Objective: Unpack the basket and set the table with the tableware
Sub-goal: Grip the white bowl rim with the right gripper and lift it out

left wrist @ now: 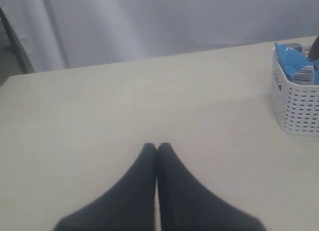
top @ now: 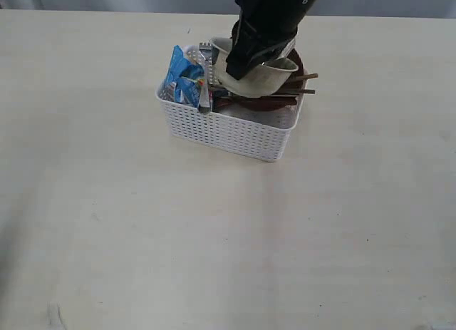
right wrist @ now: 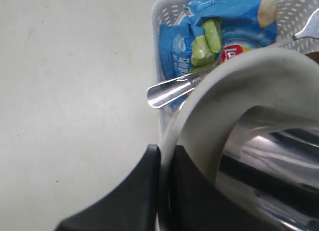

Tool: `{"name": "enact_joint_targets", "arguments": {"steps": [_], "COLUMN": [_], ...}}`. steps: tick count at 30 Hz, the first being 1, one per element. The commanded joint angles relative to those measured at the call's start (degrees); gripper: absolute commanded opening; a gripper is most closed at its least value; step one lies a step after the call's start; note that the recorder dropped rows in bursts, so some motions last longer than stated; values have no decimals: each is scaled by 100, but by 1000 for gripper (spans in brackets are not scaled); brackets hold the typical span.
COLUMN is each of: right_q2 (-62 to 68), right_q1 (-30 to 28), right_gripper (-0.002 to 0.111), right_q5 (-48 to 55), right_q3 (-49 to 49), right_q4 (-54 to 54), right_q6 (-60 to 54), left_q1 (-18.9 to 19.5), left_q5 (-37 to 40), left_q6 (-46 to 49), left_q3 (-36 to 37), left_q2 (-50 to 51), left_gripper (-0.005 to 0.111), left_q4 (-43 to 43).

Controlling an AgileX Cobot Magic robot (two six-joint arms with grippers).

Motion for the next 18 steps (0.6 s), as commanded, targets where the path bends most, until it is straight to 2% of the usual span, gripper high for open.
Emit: {"name": "enact_joint_targets", "arguments": {"steps": [1, 8, 12, 18], "right_q2": [-271, -564, -899, -1441], "right_q1": [109, 148, 148, 133], "right_gripper": [-1, -1, -1, -1], "right_q5": [-88, -26, -24, -11], "right_q3": [-41, 6, 141, 606], "right_q4": [-419, -925, -1847, -2119], "right_q6": [189, 684, 1303, 1570], "left_q1": [-37, -37, -37, -37], "left_q5": [-52, -52, -52, -52], "left_q6": [3, -8, 3, 3], "left_q3": [15, 15, 15, 15], "left_q2": [-22, -22, -22, -22], "left_gripper": [0, 0, 0, 0], "left_q4": [-66, -66, -66, -66]}}
